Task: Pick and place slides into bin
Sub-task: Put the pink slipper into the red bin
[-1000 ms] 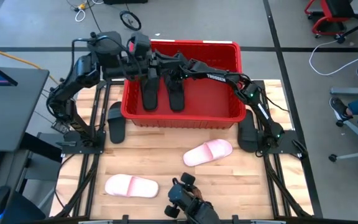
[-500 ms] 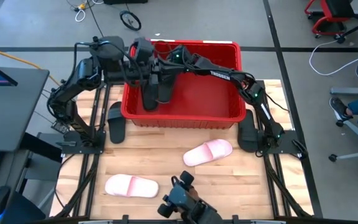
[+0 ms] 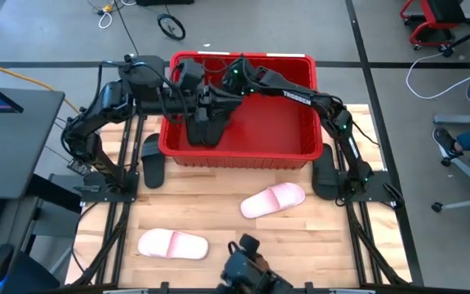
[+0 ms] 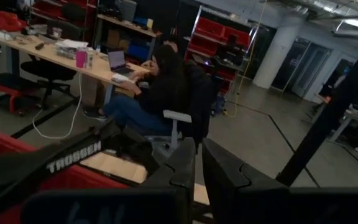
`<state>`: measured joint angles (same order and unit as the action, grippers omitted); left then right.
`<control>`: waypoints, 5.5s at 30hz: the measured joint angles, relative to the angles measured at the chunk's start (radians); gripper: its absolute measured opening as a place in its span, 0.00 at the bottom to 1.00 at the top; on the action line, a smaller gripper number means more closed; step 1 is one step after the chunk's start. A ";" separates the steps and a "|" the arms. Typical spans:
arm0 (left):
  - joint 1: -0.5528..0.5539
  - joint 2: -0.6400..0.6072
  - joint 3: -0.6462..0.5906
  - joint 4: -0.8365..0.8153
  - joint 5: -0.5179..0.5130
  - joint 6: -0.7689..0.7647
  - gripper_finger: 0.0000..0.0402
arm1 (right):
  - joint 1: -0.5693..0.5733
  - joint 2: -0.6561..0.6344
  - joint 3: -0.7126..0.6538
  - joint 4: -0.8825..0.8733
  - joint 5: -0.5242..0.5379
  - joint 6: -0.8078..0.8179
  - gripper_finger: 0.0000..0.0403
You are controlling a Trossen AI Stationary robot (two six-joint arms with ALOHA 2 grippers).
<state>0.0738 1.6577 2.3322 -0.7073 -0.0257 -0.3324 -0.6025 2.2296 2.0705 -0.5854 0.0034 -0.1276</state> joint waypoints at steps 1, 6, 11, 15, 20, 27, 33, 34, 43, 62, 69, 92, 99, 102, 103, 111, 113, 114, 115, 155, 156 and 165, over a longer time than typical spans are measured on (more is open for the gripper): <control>0.000 0.000 0.000 -0.017 0.000 -0.003 0.08 | 0.005 -0.013 0.000 -0.038 -0.027 0.000 0.43; 0.036 -0.002 0.001 -0.250 -0.046 -0.063 0.08 | 0.042 -0.125 -0.001 -0.235 -0.191 -0.002 0.43; 0.050 0.004 0.001 -0.521 -0.060 -0.073 0.11 | 0.130 -0.333 0.000 -0.344 -0.274 0.024 0.43; 0.011 0.023 0.000 -0.548 -0.056 -0.067 0.16 | 0.227 -0.498 0.000 -0.356 -0.231 0.106 0.43; -0.068 0.068 0.001 -0.549 -0.056 -0.069 0.22 | 0.389 -0.658 0.002 -0.451 -0.175 0.307 0.43; -0.217 0.214 0.001 -0.524 -0.053 -0.138 0.29 | 0.707 -0.717 0.000 -0.735 0.197 0.633 0.43; -0.307 0.395 0.000 -0.342 -0.056 -0.313 0.35 | 0.899 -0.667 -0.001 -0.975 0.295 0.955 0.43; -0.319 0.425 0.000 -0.297 -0.056 -0.341 0.36 | 0.930 -0.659 -0.001 -0.990 0.299 0.993 0.43; -0.367 0.647 0.000 -0.156 -0.064 -0.573 0.39 | 1.128 -0.655 -0.004 -0.985 0.392 1.169 0.43; -0.273 0.876 0.002 0.001 -0.154 -0.713 0.37 | 1.194 -0.666 -0.003 -0.986 0.451 1.234 0.43; -0.284 0.872 0.001 -0.034 -0.089 -0.696 0.33 | 1.194 -0.666 -0.003 -0.986 0.450 1.205 0.43; -0.249 0.875 0.000 -0.044 -0.178 -0.642 0.42 | 1.194 -0.666 -0.003 -0.986 0.449 1.182 0.43; -0.244 0.877 0.000 0.052 -0.180 -0.641 0.37 | 1.194 -0.666 -0.003 -0.986 0.469 1.183 0.43; -0.238 0.877 0.000 0.053 -0.180 -0.644 0.33 | 1.194 -0.666 -0.003 -0.986 0.470 1.201 0.43; -0.236 0.878 0.000 0.051 -0.174 -0.649 0.31 | 1.194 -0.666 -0.003 -0.986 0.470 1.206 0.43; -0.230 0.908 0.001 0.055 -0.145 -0.749 0.27 | 1.194 -0.666 -0.003 -0.986 0.470 1.209 0.43; -0.225 0.920 0.001 0.064 -0.144 -0.756 0.28 | 1.194 -0.666 -0.003 -0.986 0.471 1.209 0.43; -0.222 0.926 0.001 0.073 -0.143 -0.757 0.28 | 1.194 -0.666 -0.003 -0.986 0.471 1.209 0.43; -0.219 0.930 -0.001 0.068 -0.142 -0.757 0.29 | 1.194 -0.666 -0.003 -0.986 0.471 1.209 0.43; -0.271 0.935 0.000 0.254 -0.329 -0.423 0.27 | 1.194 -0.666 -0.003 -0.986 0.474 1.174 0.43; -0.268 0.938 0.000 0.256 -0.330 -0.428 0.27 | 1.194 -0.666 -0.003 -0.986 0.479 1.174 0.43; -0.265 0.954 0.001 0.274 -0.352 -0.485 0.27 | 1.194 -0.666 -0.003 -0.986 0.503 1.174 0.43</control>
<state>-0.1907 2.6113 2.3334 -0.4335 -0.3780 -0.8178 0.5911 1.5639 2.0670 -1.5711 0.5060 1.0466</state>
